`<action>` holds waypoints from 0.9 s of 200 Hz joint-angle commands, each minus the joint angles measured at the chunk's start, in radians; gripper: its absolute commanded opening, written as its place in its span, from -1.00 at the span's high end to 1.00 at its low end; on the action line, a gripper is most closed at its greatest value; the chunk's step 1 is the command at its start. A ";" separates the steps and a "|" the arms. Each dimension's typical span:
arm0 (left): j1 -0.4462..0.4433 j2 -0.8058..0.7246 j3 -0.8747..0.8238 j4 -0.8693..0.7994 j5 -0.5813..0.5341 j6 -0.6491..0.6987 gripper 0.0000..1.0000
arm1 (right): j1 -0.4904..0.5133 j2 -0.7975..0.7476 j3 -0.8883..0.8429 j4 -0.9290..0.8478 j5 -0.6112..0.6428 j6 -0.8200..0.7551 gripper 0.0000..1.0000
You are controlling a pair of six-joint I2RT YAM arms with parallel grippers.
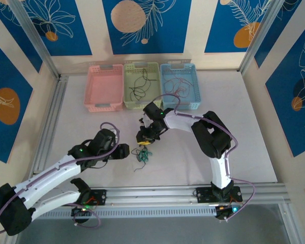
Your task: Untangle the cables
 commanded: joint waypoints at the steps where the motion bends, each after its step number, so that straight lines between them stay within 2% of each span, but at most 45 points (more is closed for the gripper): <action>1: 0.011 -0.006 -0.024 0.015 0.033 0.005 -0.20 | 0.003 -0.097 0.011 -0.060 0.053 -0.049 0.28; 23: 0.011 -0.005 -0.029 0.019 0.036 0.006 -0.20 | -0.001 -0.152 0.008 -0.125 0.086 -0.064 0.16; 52: 0.011 0.000 -0.037 0.029 0.037 0.006 -0.20 | 0.019 -0.177 0.013 -0.218 0.121 -0.062 0.14; 94: 0.011 0.007 -0.051 0.062 0.051 -0.004 -0.20 | 0.067 -0.158 0.022 -0.290 0.186 -0.039 0.20; 180: 0.011 -0.001 -0.050 0.038 0.050 0.001 -0.21 | 0.090 -0.085 0.066 -0.275 0.163 -0.033 0.37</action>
